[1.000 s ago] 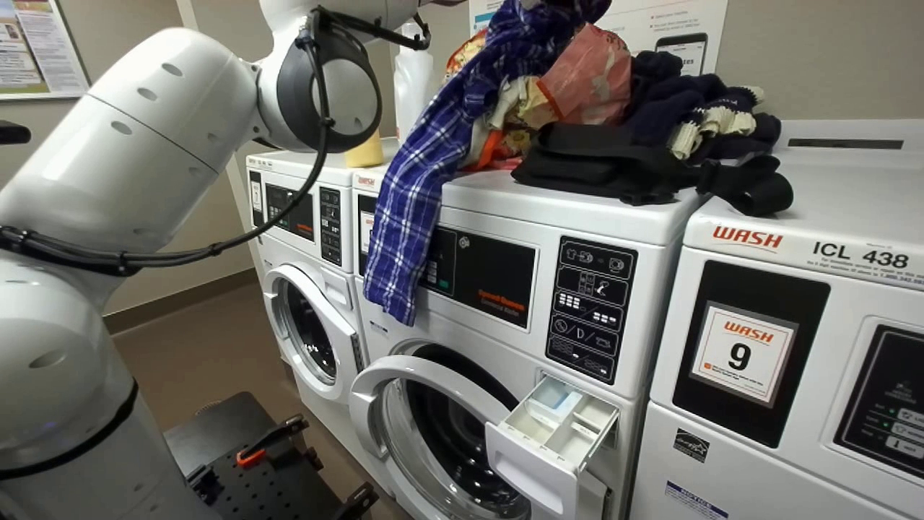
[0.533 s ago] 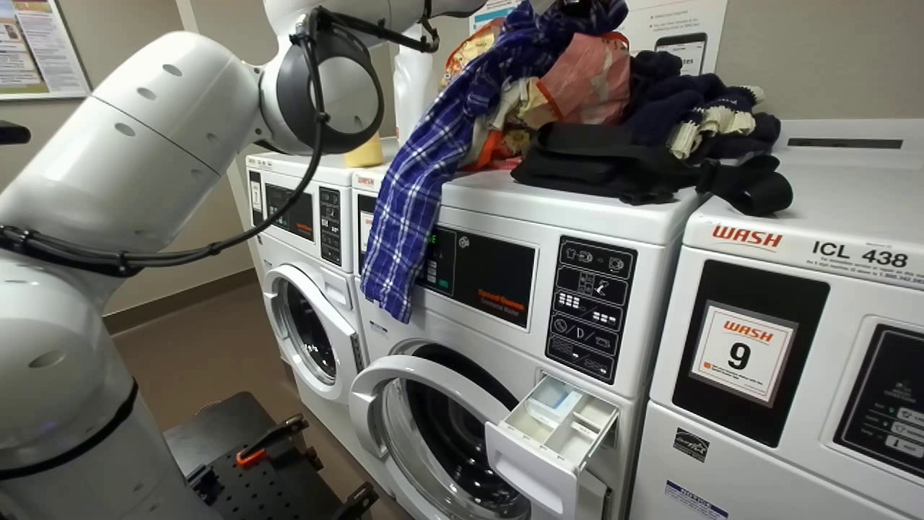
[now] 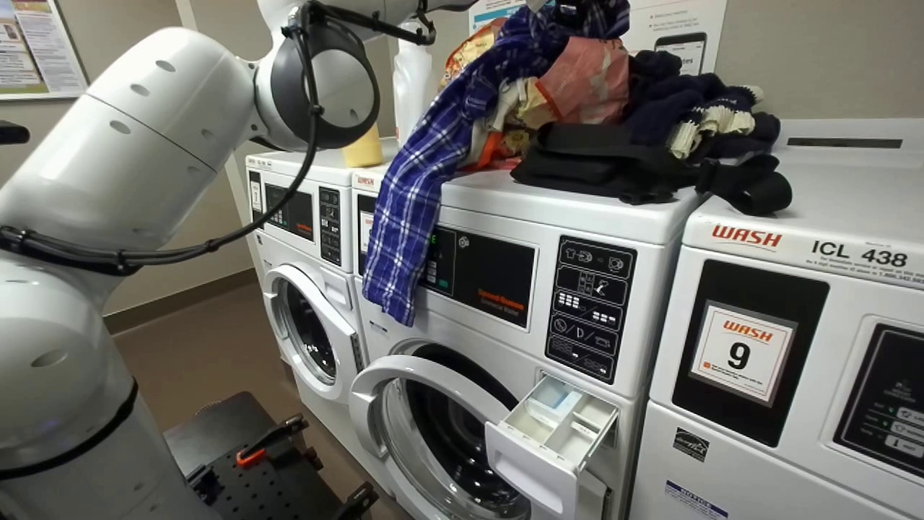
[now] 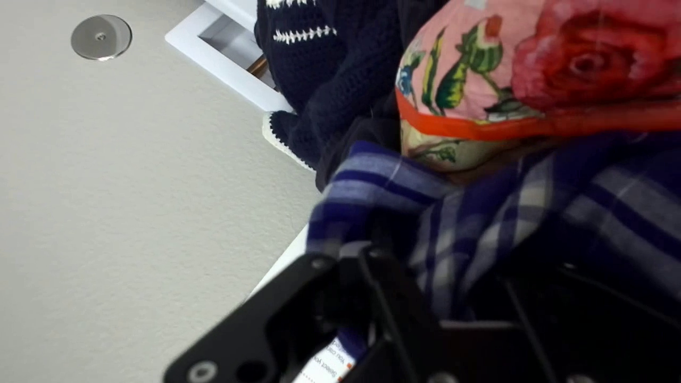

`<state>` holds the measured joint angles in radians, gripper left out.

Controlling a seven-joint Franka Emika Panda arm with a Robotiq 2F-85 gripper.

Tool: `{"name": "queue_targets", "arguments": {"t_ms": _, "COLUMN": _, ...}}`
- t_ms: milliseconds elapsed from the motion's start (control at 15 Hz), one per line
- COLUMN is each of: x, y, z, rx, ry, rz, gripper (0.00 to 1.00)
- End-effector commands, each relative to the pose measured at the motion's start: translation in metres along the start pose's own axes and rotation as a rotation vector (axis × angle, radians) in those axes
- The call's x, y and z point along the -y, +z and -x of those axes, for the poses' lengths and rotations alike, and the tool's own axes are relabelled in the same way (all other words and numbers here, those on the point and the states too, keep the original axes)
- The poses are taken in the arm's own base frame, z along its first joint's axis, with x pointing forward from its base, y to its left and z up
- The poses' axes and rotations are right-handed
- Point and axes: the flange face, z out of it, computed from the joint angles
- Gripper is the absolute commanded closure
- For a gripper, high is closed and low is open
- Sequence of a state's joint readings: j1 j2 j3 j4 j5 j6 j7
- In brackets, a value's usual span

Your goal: Put the blue checked shirt in the bag

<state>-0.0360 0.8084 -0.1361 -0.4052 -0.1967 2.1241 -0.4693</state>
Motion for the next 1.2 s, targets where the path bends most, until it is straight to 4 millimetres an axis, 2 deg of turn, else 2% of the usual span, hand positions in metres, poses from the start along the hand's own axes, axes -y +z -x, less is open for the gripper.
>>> {"name": "queue_targets", "arguments": {"t_ms": 0, "x": -0.012, "y": -0.033, "z": -0.004, "rx": 0.024, "ry": -0.012, "rz": -0.033, "gripper": 0.34}}
{"name": "queue_targets", "arguments": {"t_ms": 267, "x": -0.033, "y": -0.071, "z": -0.003, "rx": 0.017, "ry": 0.015, "rz": -0.040, "gripper": 0.04}}
{"name": "queue_targets", "arguments": {"t_ms": 333, "x": -0.040, "y": -0.082, "z": -0.003, "rx": 0.021, "ry": 0.023, "rz": -0.044, "gripper": 0.00}}
{"name": "queue_targets", "arguments": {"t_ms": 800, "x": -0.065, "y": -0.153, "z": 0.002, "rx": 0.032, "ry": -0.026, "rz": -0.125, "gripper": 0.00}}
{"name": "queue_targets", "arguments": {"t_ms": 1133, "x": -0.062, "y": -0.189, "z": 0.019, "rx": 0.140, "ry": -0.143, "rz": -0.257, "gripper": 0.00}}
